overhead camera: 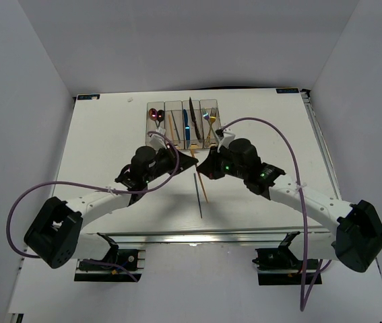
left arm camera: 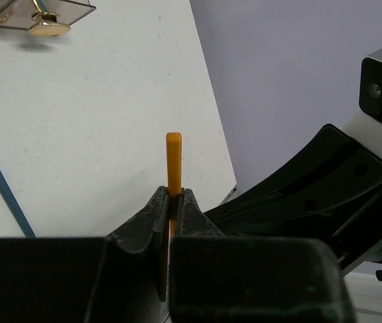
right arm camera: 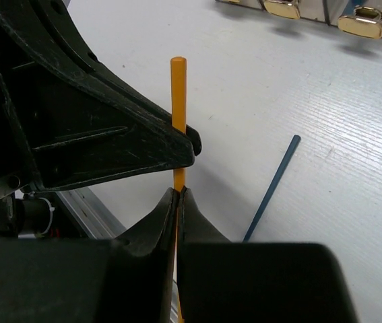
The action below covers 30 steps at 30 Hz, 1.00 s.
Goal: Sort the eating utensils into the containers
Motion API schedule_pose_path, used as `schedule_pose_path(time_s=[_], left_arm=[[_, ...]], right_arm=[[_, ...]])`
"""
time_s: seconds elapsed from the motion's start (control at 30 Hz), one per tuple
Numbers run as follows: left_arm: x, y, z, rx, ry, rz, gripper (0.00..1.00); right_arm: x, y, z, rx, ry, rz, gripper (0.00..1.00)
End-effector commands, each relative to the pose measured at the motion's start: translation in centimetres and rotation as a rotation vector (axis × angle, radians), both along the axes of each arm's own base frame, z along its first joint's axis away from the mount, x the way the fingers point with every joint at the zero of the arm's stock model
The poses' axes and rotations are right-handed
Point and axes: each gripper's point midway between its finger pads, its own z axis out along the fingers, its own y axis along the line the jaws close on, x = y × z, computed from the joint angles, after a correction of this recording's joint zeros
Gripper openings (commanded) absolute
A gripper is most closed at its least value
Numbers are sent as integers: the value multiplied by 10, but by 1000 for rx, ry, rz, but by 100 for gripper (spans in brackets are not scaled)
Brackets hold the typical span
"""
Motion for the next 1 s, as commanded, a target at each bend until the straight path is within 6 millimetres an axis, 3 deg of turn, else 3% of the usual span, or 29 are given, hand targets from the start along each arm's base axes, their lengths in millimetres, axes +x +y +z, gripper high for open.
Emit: schedule_pose_path(time_s=[0.0, 0.03, 0.07, 0.1, 0.13, 0.17, 0.2, 0.23, 0.27, 0.3, 0.33, 0.37, 0.47, 0.63, 0.7, 0.73, 0.77, 0.87, 0.97], left_arm=[[15, -7, 34, -42, -83, 19, 0], [17, -6, 34, -28, -93, 23, 0], [20, -6, 34, -4, -89, 31, 0], [28, -2, 34, 24, -92, 66, 0], [34, 2, 32, 83, -112, 86, 0], [38, 12, 17, 173, -66, 108, 0], [53, 14, 35, 201, -97, 143, 0], [67, 27, 32, 297, -119, 189, 0], [79, 51, 15, 407, -58, 245, 0], [103, 55, 23, 440, -62, 272, 0], [111, 64, 13, 500, -36, 246, 0], [131, 84, 10, 531, -13, 284, 0], [182, 109, 2, 662, 20, 322, 0], [263, 106, 3, 707, -20, 301, 0], [279, 100, 5, 663, -39, 269, 0], [290, 98, 16, 642, -72, 280, 0], [297, 98, 6, 639, -64, 271, 0], [310, 97, 0, 628, -71, 277, 0], [309, 93, -8, 609, -61, 257, 6]], right_arm=[[-3, 11, 28, 69, -48, 39, 0], [-2, 10, 29, 67, -50, 30, 3], [0, 8, 28, 60, -53, 18, 15], [2, 5, 28, 57, -53, -1, 44], [6, -2, 24, 32, -52, -43, 55], [10, -9, 22, 13, -51, -79, 66], [12, -17, 26, 8, -60, -115, 86], [18, -36, 14, -58, -41, -205, 88], [20, -45, 11, -80, -37, -245, 89], [21, -55, 16, -85, -43, -279, 89], [23, -65, 14, -105, -46, -327, 89], [21, -73, 8, -130, -33, -342, 89], [15, -83, 12, -147, -50, -349, 89], [9, -92, -1, -191, -35, -343, 89], [5, -94, -8, -200, -25, -335, 89], [4, -94, -9, -198, -24, -329, 89], [3, -95, -10, -194, -27, -327, 89], [-1, -95, -17, -200, -20, -312, 89], [-2, -94, -24, -216, -11, -293, 89]])
